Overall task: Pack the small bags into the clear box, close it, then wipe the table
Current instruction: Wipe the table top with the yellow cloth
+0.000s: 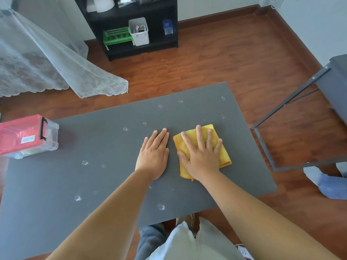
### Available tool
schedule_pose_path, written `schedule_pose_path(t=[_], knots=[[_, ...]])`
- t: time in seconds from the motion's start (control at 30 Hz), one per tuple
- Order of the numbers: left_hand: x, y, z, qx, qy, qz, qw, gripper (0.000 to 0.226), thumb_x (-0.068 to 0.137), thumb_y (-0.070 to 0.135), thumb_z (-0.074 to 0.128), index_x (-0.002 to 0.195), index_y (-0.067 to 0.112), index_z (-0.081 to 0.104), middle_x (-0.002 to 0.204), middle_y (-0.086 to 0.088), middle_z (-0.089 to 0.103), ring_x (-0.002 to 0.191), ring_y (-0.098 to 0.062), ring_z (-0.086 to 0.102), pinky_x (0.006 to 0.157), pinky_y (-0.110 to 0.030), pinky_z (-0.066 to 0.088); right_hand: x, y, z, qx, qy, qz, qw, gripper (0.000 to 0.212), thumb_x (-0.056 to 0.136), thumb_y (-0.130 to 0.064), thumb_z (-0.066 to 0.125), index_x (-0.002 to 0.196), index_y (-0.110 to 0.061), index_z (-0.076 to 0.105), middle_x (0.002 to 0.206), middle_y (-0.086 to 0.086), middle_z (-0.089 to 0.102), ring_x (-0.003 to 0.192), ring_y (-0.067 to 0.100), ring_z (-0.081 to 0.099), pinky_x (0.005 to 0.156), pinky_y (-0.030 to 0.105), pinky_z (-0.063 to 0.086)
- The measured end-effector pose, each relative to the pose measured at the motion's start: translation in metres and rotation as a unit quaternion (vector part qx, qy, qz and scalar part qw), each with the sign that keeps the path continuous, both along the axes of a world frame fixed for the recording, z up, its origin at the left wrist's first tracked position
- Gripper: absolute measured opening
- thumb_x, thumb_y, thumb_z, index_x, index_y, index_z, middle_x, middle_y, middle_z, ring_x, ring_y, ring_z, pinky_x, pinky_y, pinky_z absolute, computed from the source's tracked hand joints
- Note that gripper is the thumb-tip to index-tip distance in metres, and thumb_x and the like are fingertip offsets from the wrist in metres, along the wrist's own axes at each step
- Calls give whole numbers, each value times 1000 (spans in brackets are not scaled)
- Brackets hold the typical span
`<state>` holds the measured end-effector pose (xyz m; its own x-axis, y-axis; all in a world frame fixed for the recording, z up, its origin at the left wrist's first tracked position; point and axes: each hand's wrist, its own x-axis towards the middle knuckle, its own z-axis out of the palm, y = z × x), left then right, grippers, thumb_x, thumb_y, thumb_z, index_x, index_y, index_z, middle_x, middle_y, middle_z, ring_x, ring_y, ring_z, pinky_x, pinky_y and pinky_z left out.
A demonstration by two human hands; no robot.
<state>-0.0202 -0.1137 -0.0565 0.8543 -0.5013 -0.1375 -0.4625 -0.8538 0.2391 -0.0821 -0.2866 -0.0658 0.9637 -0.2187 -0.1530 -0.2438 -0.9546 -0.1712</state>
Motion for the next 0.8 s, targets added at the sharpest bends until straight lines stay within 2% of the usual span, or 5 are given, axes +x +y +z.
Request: schedule_pose_path(t=[0.1, 0.2, 0.5, 0.63, 0.8], knots=[[0, 1, -1, 7, -4, -4, 1000, 54, 100, 31, 25, 152, 21, 16, 160, 11, 10, 147, -18, 6, 117, -33, -2, -21, -25, -2, -16, -1, 23, 1000, 66, 87, -69, 26, 149, -47, 18, 164, 3, 6, 147, 40, 4, 109, 69, 9], [0, 1, -3, 10, -6, -8, 1000, 54, 100, 31, 23, 153, 21, 15, 160, 11, 9, 147, -18, 5, 118, -33, -2, -15, -66, 0, -28, 23, -23, 999, 70, 87, -71, 21, 151, -43, 14, 164, 1, 3, 147, 39, 3, 111, 66, 7], [0, 4, -3, 0, -2, -5, 1000, 54, 99, 31, 20, 152, 23, 17, 159, 13, 11, 147, -17, 7, 117, -32, -1, 106, -81, 0, -6, 37, -111, 993, 73, 87, -71, 15, 152, -39, 3, 163, 2, -9, 146, 39, -9, 114, 61, -3], [0, 4, -1, -8, 0, 1, 1000, 54, 99, 31, 19, 152, 23, 19, 159, 13, 13, 147, -17, 8, 117, -31, -3, 118, -51, 1, -5, 32, -40, 999, 73, 87, -70, 16, 152, -39, 3, 163, 2, -9, 147, 38, -9, 114, 60, -5], [0, 5, 0, -22, 12, 5, 1000, 53, 100, 30, 24, 152, 24, 18, 159, 14, 11, 147, -15, 7, 117, -29, -5, 76, -46, -3, 4, 5, 88, 996, 73, 86, -72, 20, 151, -42, 11, 164, -5, -4, 149, 33, -3, 115, 56, -1]])
